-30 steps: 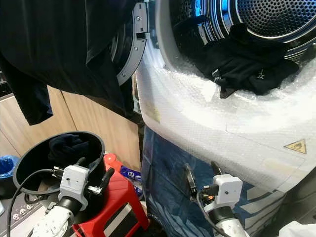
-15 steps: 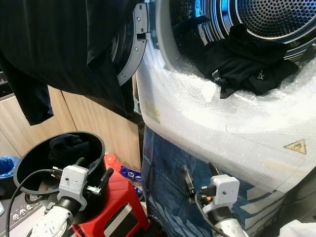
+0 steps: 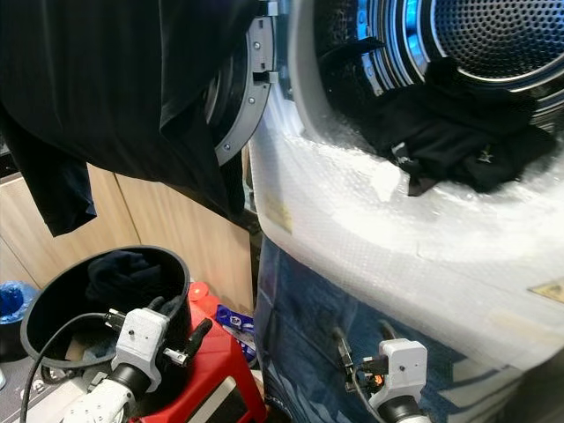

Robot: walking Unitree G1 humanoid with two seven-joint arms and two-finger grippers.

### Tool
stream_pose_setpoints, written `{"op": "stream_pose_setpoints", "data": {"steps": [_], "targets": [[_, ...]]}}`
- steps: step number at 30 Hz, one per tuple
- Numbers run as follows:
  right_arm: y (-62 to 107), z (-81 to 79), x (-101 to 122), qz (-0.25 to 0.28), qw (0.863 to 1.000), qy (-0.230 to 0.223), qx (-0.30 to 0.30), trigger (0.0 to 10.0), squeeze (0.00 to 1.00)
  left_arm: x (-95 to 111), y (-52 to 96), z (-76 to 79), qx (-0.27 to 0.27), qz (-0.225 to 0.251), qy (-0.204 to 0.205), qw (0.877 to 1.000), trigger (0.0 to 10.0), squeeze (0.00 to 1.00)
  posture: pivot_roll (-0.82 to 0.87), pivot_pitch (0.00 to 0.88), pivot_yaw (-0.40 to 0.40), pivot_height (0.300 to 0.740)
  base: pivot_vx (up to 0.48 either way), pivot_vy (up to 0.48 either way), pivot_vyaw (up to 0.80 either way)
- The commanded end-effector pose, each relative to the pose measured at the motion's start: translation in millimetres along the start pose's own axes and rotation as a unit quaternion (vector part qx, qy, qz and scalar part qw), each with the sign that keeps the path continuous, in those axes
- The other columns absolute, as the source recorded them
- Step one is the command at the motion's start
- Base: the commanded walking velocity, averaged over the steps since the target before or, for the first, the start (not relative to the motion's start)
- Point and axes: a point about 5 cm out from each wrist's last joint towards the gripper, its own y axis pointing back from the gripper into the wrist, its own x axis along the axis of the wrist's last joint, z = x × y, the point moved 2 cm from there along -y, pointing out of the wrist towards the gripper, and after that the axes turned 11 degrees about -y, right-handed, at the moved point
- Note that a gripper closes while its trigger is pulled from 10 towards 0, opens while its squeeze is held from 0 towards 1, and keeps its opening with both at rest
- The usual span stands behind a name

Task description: Clothes washing

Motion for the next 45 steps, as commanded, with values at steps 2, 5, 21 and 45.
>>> {"op": "stream_pose_setpoints", "data": {"steps": [2,5,21,45], "targets": [[-1.4,-0.1,2,0.008,1.000,-0.001,0.001,10.0,0.00,-1,-1.1,0.5,-0.006,0.000,-0.002,1.000,10.0,0.00,0.00,0.000,0.006,0.740,0.337,0.000,0.00],[-0.5,-0.2,1,0.007,1.000,-0.001,0.001,10.0,0.00,-1,-0.8,1.4,-0.008,0.000,-0.001,1.000,10.0,0.00,0.00,0.000,0.007,0.740,0.339,0.000,0.00],[1.6,0.1,-1,0.004,1.000,0.001,0.004,10.0,0.00,1,-0.8,5.5,-0.013,0.001,0.004,1.000,10.0,0.00,0.00,0.000,0.005,0.740,0.327,0.000,0.00],[7.1,2.3,4,-0.006,0.999,0.002,0.045,10.0,0.00,-2,4.6,5.9,-0.033,-0.007,-0.014,0.999,10.0,0.00,0.00,0.000,0.006,0.740,0.034,0.000,0.00]]}}
